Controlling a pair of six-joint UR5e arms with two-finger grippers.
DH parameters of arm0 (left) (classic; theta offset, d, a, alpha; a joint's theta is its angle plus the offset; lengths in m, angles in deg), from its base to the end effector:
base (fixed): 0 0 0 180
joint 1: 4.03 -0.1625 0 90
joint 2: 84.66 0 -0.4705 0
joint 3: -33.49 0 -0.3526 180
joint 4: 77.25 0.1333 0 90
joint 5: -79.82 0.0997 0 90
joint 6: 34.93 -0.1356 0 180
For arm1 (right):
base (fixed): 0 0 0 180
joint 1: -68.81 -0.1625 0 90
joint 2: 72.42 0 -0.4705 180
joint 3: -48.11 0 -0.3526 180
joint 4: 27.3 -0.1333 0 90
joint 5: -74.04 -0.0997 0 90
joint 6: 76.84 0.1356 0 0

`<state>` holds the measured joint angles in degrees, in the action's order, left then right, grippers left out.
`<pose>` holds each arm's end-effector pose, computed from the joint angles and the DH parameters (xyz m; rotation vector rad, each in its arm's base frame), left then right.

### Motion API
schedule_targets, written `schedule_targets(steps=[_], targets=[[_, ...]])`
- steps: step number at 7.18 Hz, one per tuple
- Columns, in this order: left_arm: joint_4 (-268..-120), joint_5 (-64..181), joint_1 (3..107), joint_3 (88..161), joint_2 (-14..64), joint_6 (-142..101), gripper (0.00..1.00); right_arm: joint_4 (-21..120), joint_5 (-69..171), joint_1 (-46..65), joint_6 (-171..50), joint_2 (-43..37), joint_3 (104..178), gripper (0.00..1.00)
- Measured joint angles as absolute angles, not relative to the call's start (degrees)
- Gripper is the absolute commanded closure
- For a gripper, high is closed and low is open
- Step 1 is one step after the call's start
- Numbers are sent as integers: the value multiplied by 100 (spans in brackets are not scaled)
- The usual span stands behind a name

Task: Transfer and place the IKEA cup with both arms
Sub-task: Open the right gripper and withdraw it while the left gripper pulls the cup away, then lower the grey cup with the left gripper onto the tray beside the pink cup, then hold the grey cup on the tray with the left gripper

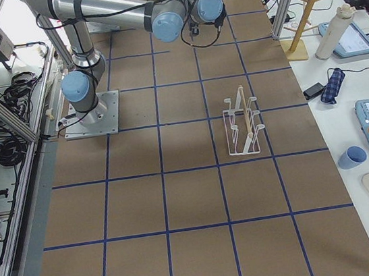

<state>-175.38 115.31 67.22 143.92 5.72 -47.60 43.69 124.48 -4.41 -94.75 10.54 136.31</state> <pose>-0.1080 -0.4399 0.3906 0.3890 -2.0759 -0.2281 0.0784 -0.5007 0.4610 0.1587 2.3568 0.2305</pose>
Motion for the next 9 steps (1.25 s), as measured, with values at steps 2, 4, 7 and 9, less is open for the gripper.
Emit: schedule_targets(steps=[2, 4, 7, 9], targets=[[-17533, 13804, 6036, 13963, 237, -5227, 100, 4983, 14034, -707, -8857, 1134, 13638, 0], [-17519, 15307, 5422, 13560, 127, -6434, 100, 5698, 15467, -1442, -8227, 1170, 13631, 0], [-16910, 16425, 3880, 13366, 317, -8681, 100, 6293, 16480, -2436, -7510, 1437, 13589, 0], [-16214, 16621, 3070, 13316, 702, -10001, 100, 6624, 16521, -2552, -7497, 1720, 13591, 0]])
